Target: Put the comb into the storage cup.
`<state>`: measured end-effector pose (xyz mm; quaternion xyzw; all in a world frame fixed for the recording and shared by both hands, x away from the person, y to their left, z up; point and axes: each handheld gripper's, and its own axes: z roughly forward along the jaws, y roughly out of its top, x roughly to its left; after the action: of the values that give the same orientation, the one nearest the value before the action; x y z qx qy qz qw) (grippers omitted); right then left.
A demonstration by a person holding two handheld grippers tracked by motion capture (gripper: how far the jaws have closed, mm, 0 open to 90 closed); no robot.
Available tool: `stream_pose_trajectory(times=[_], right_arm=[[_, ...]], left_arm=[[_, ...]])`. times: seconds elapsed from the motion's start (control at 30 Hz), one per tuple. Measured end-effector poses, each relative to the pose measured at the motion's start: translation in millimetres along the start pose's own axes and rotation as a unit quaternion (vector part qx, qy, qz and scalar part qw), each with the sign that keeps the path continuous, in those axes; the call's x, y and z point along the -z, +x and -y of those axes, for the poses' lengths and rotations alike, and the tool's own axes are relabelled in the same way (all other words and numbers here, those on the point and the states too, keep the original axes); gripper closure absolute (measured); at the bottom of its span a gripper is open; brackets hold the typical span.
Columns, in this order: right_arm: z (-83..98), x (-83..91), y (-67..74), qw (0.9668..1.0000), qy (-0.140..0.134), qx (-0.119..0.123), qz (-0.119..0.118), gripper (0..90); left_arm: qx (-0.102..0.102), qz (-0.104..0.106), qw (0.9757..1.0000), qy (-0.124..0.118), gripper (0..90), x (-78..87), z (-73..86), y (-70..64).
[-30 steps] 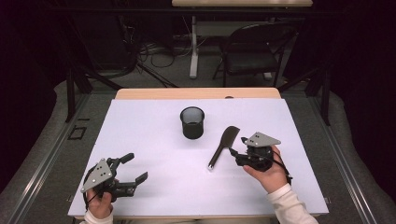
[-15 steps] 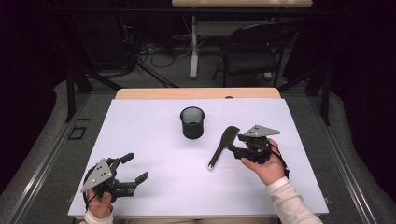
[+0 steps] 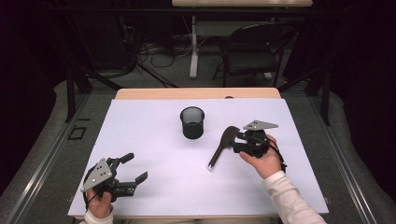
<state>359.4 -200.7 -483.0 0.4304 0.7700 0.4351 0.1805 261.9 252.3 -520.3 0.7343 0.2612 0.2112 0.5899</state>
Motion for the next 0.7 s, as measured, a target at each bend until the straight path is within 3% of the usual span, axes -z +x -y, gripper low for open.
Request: stream_pose_trajectory(times=[0.23, 0.33, 0.7], right_arm=[[-3.4, -3.4, -2.3, 0.9998, 0.018, -0.012, 0.0, 55.0], [-5.7, -3.6, -1.6, 0.9995, 0.029, -0.007, 0.0, 68.0], [-11.8, -8.3, -2.6, 0.9982, 0.059, -0.01, -0.002, 87.7]], left_arm=[[0.0, 0.001, 1.0, -0.001, 16.1, -0.4, 0.1, 0.3], [0.001, -0.001, 1.0, 0.001, 16.0, -0.3, 0.0, 0.2], [0.001, 0.0, 1.0, -0.001, 16.0, -0.7, 0.1, 0.3]])
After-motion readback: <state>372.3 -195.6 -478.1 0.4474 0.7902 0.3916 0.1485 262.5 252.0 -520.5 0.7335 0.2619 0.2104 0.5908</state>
